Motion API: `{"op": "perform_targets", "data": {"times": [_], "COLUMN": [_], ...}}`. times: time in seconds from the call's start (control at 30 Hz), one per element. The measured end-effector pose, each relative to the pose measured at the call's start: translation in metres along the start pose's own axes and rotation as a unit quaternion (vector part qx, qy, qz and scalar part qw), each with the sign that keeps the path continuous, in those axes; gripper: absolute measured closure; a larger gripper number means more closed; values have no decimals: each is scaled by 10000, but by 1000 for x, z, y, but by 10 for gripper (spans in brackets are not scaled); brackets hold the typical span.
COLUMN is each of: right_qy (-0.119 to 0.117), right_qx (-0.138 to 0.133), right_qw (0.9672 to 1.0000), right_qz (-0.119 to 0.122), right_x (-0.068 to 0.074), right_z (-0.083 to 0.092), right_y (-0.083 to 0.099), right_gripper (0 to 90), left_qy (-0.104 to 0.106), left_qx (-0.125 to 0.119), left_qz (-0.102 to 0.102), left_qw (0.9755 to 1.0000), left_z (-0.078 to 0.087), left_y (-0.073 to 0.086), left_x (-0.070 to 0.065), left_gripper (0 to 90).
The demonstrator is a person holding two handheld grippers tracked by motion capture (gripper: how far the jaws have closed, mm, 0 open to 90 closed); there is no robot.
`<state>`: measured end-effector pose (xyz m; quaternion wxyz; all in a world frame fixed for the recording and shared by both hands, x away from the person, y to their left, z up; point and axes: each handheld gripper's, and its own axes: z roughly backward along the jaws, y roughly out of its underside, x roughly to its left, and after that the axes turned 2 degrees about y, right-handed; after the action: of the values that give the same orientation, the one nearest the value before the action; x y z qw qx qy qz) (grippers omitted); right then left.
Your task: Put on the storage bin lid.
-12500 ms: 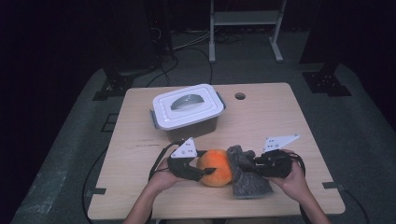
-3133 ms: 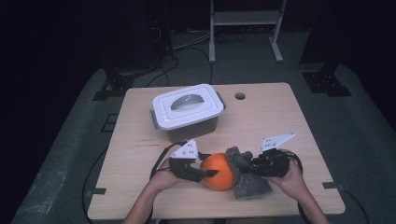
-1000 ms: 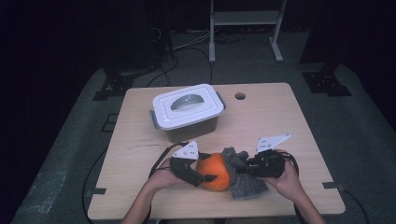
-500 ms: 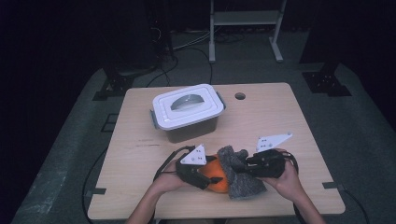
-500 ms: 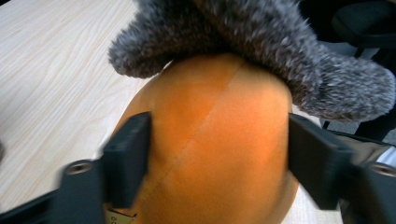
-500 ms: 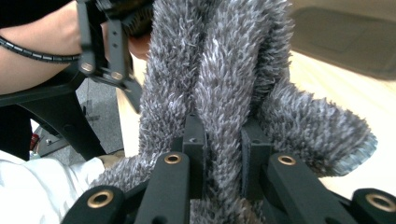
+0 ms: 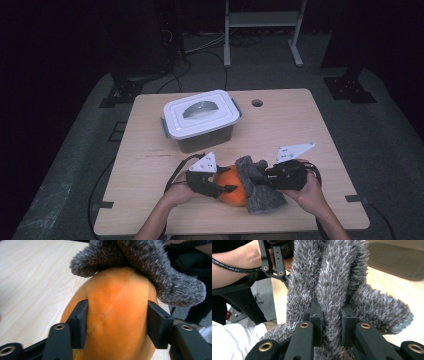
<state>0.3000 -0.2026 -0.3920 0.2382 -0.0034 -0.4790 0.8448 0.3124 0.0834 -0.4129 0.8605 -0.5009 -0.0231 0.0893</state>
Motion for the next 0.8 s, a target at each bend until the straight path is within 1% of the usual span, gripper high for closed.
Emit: {"op": "perform_targets", "data": {"times": [0.03,0.1,0.2,0.23,0.27,0.33,0.43,0.47,0.5,0.53,0.57,0.63,0.7,0.73,0.8], "right_qy": [3,85,200,242,274,279,220,190,171,150,115,138,145,150,121], "right_qx": [4,50,210,273,308,263,73,11,-25,-83,-116,-80,-16,17,46], "right_qw": [10000,9999,9994,9990,9989,9990,9997,9998,9998,9999,9999,9998,9999,9999,9999], "right_qz": [-31,-86,-210,-248,-231,-222,-110,-58,-41,-14,18,94,59,37,-41], "right_x": [-1,-5,-13,-15,-15,-14,-5,-2,0,3,5,8,6,4,0], "right_z": [1,2,0,0,0,1,5,5,5,5,4,1,-2,-3,-3], "right_y": [1,4,12,14,15,13,4,1,-1,-3,-6,-9,-7,-5,-2], "right_gripper": [756,756,756,756,756,756,756,756,756,756,756,756,756,756,757], "left_qy": [-39,-136,-279,-314,-387,-461,-581,-597,-560,-526,-548,-527,-504,-432,-367], "left_qx": [-11,-43,-49,-18,5,5,18,18,34,62,80,129,153,170,174], "left_qz": [-10,-19,14,7,-10,4,-36,-37,-45,-80,-119,-136,-139,-132,-116], "left_qw": [10000,9999,9996,9995,9993,9989,9983,9982,9984,9986,9984,9984,9985,9988,9991], "left_z": [1,4,10,12,13,15,15,14,14,12,10,7,4,3,1], "left_y": [-1,-3,-4,-4,-3,-3,-5,-6,-7,-7,-7,-8,-9,-8,-8], "left_x": [0,0,2,3,3,4,3,2,1,0,-2,-4,-6,-7,-7], "left_gripper": [437,446,446,445,443,437,436,436,436,436,435,426,416,398,375]}}
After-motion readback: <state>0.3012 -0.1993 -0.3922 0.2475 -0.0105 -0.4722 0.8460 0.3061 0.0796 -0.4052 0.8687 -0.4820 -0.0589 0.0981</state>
